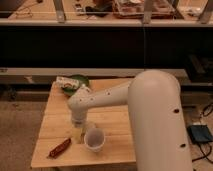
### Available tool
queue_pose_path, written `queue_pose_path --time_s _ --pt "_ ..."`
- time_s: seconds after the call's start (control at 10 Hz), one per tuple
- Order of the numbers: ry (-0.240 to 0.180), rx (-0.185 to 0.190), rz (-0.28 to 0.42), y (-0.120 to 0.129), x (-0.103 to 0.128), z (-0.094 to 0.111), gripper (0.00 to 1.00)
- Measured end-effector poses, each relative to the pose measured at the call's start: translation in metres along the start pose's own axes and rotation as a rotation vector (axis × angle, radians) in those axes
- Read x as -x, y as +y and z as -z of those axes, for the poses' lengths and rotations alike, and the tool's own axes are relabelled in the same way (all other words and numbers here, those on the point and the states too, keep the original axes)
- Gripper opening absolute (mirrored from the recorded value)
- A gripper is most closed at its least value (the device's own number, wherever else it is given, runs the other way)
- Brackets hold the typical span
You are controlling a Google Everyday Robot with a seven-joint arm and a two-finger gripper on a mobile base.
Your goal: Place the white sponge in the ceramic cup
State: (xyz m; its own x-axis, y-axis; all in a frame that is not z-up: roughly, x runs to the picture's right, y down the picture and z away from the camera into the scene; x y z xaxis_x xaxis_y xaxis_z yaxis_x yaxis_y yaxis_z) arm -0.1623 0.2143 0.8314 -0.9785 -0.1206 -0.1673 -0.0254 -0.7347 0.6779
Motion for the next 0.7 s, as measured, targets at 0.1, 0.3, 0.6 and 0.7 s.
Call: queue_pose_path --time_s 0.1,0.3,0.6,0.7 --pt "-0.022 0.011 -0.011 0.002 0.006 0.002 0.74" --pt "-0.060 0.029 -0.035 0.003 0.016 0.009 0.58" --pt "-0.083 0.033 -0.051 0.000 0.021 0.011 0.27" --pt "-0.083 0.029 -0.048 -0.002 0.018 0.009 0.15"
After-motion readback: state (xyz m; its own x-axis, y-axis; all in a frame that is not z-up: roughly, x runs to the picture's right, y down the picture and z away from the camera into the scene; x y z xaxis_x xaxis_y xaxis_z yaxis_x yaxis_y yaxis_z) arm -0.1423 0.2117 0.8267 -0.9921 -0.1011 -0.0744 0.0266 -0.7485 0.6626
